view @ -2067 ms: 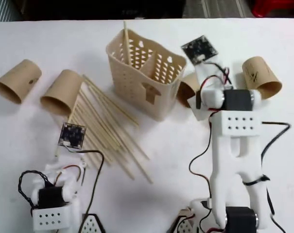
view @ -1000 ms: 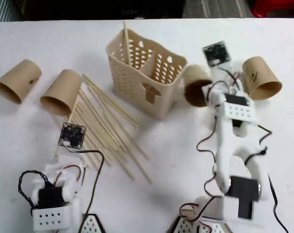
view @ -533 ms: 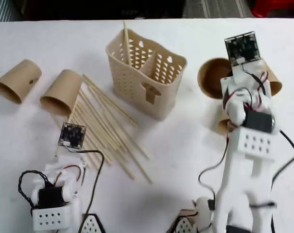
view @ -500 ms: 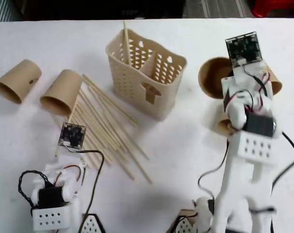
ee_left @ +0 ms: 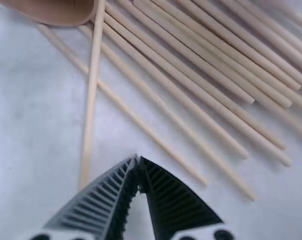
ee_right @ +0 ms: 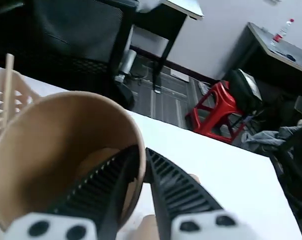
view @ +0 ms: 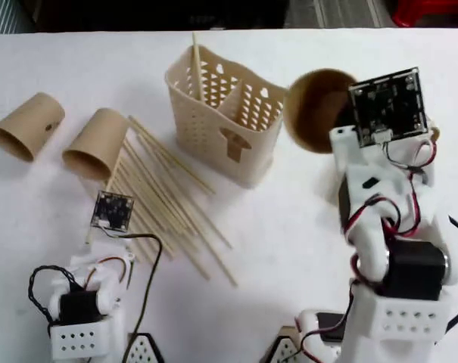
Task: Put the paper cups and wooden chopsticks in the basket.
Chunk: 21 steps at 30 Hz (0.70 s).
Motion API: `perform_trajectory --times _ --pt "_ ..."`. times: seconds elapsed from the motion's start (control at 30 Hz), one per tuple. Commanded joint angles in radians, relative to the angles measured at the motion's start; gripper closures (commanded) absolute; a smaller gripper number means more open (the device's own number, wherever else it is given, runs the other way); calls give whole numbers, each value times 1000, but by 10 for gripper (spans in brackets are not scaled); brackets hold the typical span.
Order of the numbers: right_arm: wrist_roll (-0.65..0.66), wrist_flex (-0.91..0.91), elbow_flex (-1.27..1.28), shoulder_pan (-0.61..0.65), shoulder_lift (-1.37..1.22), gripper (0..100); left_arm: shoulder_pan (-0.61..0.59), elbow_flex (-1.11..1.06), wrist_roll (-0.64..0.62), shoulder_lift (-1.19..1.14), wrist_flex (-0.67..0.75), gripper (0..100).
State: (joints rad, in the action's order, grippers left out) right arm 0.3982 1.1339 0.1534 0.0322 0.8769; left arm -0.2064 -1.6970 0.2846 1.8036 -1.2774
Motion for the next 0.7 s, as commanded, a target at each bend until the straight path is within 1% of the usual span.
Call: perform_trajectory --times 0.0,0.1,0.27,0.5,0.67 --pt "-38 88 -155 68 -61 980 -12 8 8 8 3 976" --pt "-77 127 -239 105 -133 980 -12 8 8 8 3 976" --pt "-146 117 -313 134 -251 980 -12 6 8 8 3 976" --pt "-203 7 -328 157 -420 980 -12 6 8 8 3 976" --pt "-210 -76 -328 168 -493 979 -13 6 8 8 3 976"
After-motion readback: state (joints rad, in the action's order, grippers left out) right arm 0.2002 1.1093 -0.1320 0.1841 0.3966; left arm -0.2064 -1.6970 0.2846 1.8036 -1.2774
